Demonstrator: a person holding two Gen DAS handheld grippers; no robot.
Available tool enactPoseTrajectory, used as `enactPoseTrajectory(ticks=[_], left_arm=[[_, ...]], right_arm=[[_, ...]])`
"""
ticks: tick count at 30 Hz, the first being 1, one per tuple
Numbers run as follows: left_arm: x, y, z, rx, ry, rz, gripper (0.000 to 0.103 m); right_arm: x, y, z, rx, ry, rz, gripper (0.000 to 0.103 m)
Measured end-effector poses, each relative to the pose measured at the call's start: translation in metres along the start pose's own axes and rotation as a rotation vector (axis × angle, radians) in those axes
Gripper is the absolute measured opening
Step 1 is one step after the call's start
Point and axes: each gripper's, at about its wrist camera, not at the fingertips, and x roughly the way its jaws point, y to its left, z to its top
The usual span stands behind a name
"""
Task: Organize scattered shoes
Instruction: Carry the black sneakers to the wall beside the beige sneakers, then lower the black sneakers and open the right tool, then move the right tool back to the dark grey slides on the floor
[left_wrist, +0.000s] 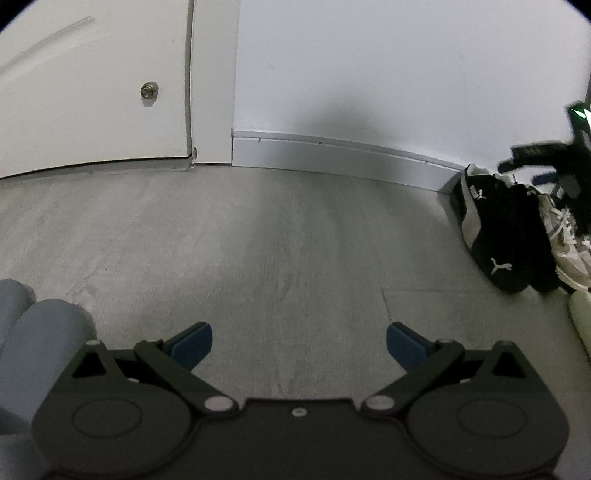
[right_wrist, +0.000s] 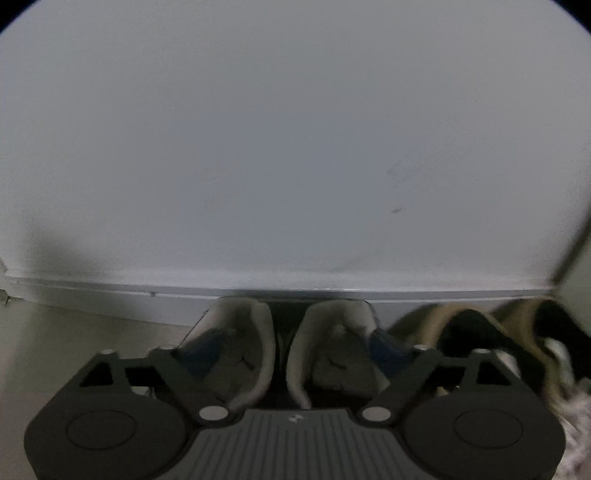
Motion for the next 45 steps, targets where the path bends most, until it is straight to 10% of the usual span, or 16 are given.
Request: enactPoseTrajectory(ticks=[7, 20, 31, 45], left_arm=[[-0.012, 0.0, 0.002, 0.024, -0.031, -0.001, 0.102], [-0.038, 0.015, 0.011, 0.003, -0.11, 0.027, 0.102], [-0.097, 0.075, 0.024, 0.064, -0.134, 0.207, 0.102], [-0.18, 0.218, 0.0, -0.251, -0.237, 0.421, 0.102]], right_arm=[[-0.033, 0.07, -0.104, -0.146, -0.024, -0.057, 0.096], [-0.037, 0.098, -0.147, -0.252, 0.048, -0.181, 0.09], [-0.111, 0.144, -0.131, -0.06, 0.028, 0.05, 0.089], [-0.165, 0.337, -0.071, -0.009, 0.156, 0.544, 0.09]])
